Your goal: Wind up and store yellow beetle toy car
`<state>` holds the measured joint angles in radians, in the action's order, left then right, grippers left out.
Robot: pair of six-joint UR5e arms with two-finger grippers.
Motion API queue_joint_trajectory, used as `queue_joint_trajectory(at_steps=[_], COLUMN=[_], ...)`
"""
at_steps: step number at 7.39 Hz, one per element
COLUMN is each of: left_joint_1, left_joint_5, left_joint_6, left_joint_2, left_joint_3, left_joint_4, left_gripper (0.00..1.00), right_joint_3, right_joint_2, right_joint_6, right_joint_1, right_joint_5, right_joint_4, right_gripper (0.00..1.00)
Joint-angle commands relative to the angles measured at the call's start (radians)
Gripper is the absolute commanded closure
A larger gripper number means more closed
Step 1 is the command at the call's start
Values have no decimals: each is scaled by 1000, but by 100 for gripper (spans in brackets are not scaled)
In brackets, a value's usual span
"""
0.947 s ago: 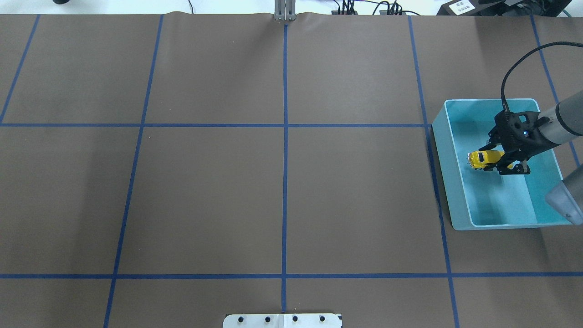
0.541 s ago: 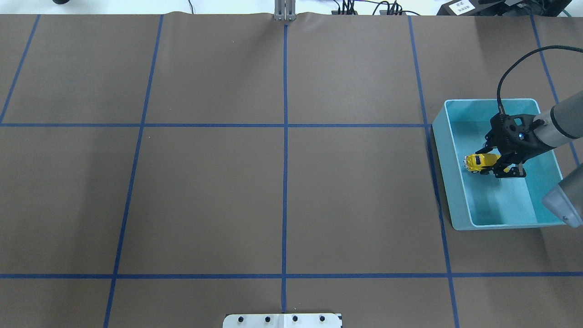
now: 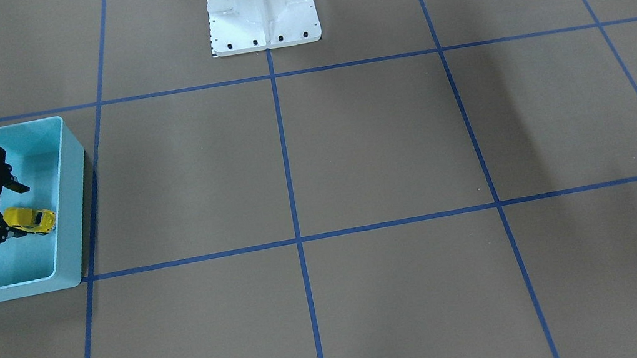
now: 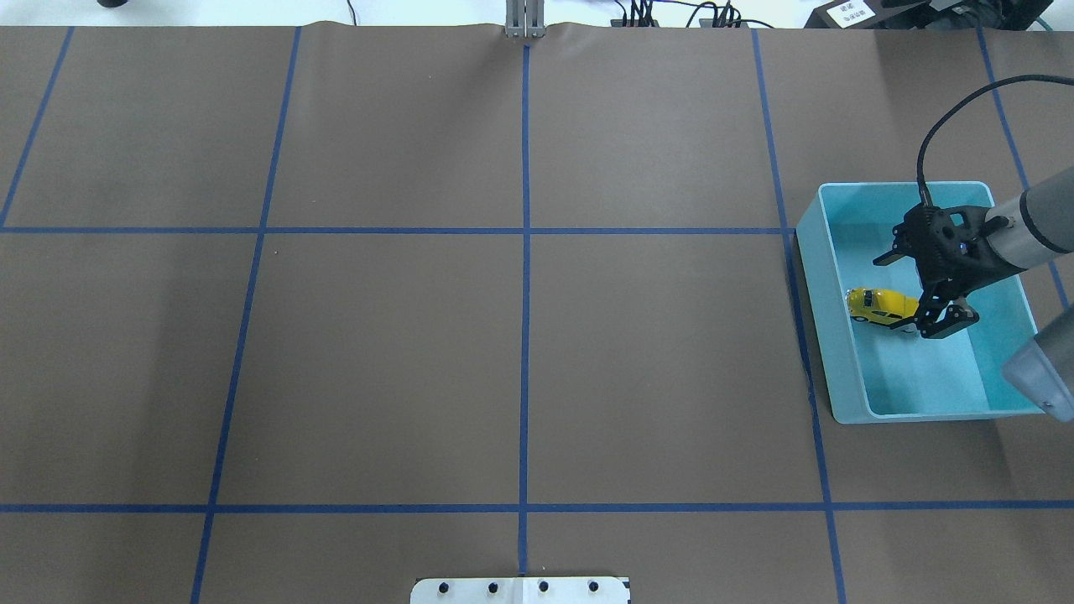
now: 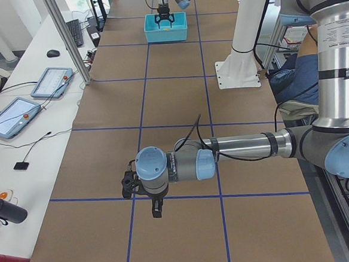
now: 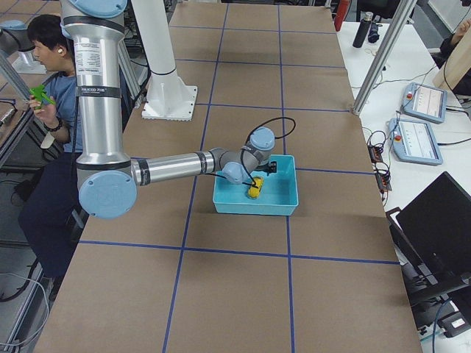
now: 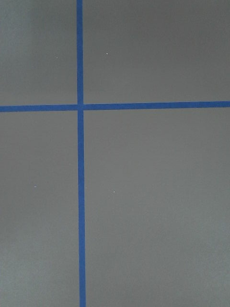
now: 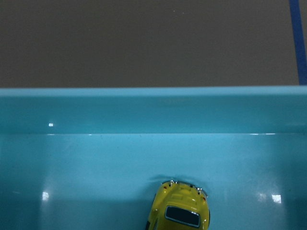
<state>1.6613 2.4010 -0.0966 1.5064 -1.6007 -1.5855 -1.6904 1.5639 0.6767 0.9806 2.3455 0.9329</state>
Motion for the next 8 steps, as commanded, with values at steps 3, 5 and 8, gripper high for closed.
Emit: queue_joint_trajectory(at_steps=[3,5,8], left_joint_1=[0,0,0], left_joint_5=[1,1,6], left_joint_6=[0,8,8], left_joint_2=[0,0,1], left_joint_3=[1,-1,-2], left_joint_4=[-1,-1,-1], left_gripper=[0,0,0], right_joint_3=[-228,-230,-218], right_joint_2=[88,81,85], right_joint_6=[-355,-745,-983], right_joint_1=[125,185,291], right_joint_5=[29,-3,-72], right_joint_4=[10,10,128], right_gripper=[0,0,0])
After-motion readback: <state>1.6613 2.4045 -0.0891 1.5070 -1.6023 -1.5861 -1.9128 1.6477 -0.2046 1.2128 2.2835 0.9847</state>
